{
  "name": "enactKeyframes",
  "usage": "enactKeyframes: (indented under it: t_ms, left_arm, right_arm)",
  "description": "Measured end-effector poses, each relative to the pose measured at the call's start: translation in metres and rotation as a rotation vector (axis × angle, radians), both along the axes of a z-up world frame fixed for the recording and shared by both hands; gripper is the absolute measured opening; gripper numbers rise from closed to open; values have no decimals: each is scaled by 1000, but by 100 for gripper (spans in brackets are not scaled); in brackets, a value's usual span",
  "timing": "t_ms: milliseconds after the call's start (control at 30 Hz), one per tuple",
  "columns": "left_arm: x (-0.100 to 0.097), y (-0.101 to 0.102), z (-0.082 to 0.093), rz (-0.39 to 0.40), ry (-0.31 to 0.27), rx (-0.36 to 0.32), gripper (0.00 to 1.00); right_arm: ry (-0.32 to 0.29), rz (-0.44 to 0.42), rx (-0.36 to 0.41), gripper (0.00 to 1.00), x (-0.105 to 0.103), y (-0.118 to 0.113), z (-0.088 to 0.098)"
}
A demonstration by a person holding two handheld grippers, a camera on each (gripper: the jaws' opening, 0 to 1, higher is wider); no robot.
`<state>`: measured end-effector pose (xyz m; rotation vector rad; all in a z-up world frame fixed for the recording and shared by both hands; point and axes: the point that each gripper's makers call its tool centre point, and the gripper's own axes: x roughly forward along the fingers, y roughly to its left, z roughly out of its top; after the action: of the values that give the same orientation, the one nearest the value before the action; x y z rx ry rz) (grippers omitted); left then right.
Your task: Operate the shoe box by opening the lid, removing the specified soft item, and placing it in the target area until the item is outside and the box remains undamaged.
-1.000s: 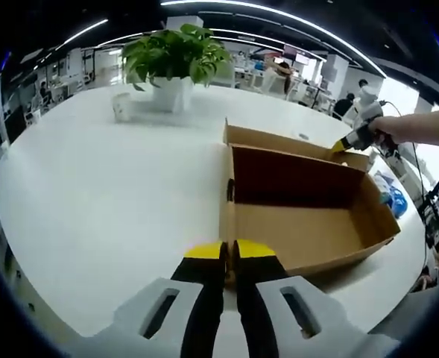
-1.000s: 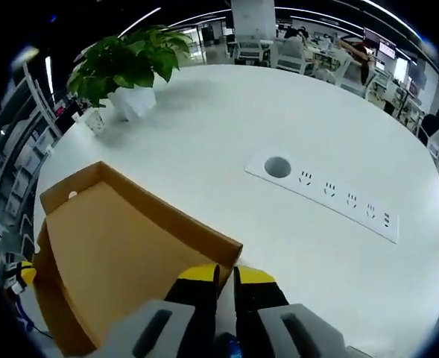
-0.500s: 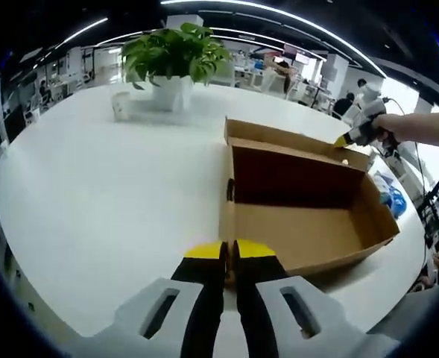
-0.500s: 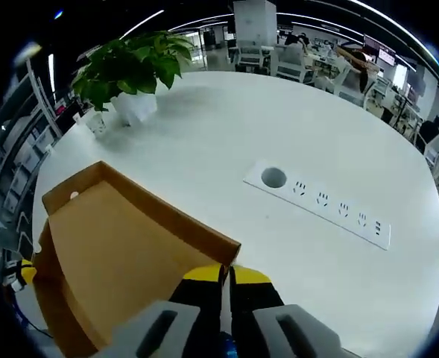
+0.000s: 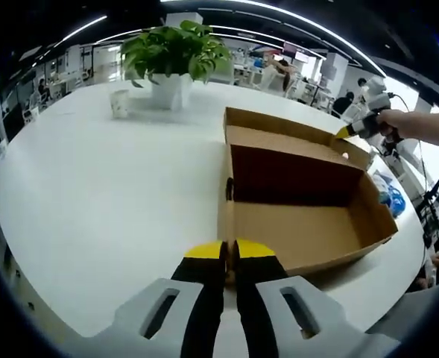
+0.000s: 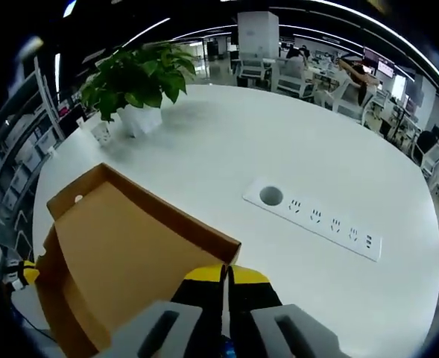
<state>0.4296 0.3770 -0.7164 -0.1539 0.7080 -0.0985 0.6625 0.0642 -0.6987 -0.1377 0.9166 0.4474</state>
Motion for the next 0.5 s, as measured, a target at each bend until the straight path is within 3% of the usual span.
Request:
enactKeyframes:
  t_ms: [500]
  left_arm:
    - [1,0,0,-3,4,-10,2]
  right_arm:
    - [-69,7,21,0,-3,1,24]
